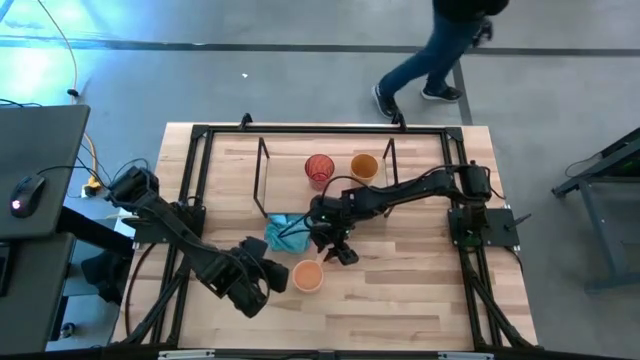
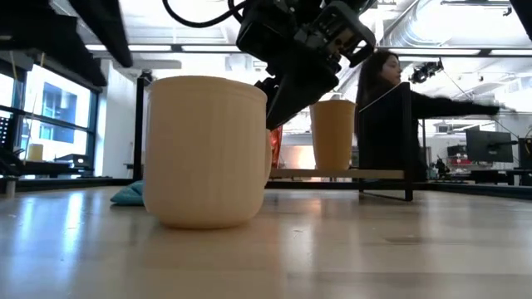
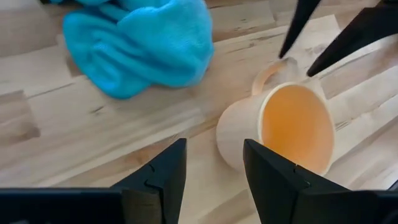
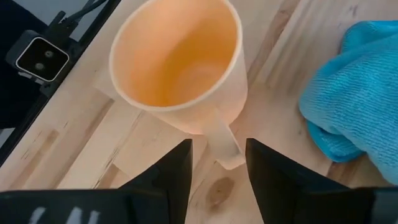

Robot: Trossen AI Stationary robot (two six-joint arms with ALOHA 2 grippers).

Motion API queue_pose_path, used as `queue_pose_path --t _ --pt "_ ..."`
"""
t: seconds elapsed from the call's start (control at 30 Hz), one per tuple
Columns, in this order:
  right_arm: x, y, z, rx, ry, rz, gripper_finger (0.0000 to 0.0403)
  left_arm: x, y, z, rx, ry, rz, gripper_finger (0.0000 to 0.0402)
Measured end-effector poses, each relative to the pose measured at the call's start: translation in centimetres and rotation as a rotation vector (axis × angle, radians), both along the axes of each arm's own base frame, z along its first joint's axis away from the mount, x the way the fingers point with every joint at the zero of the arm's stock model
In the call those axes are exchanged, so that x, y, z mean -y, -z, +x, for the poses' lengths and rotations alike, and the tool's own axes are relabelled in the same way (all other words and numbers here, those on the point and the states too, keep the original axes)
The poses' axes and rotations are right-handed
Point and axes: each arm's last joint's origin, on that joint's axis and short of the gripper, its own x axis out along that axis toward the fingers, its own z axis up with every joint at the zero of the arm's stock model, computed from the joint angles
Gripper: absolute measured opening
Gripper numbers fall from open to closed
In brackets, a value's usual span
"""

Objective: Stack small to large cups/mugs on shelf
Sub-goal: Put the light yellow mug on the shelf

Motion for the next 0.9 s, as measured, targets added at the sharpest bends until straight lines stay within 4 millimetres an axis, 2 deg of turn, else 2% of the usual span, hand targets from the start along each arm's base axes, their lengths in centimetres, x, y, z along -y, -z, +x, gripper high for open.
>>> queue_pose_path --t 0.33,0.6,0.9 --pt "-1.0 0.0 0.0 0.009 -0.017 -0.011 0.0119 1.9 -0.2 -2.3 0.031 -0.061 -0.023 0.0147" --pt "-1.0 0.0 0.0 -0.001 0.005 -0.018 0.0119 2.6 -0.2 -3.2 0.056 -0.088 -0.024 0.0147" --pt "-2.6 1.9 -0.1 -0.069 -0.021 -0.043 0.0119 2.5 -0.2 -3.3 0.054 -0.093 -0.008 0.0147"
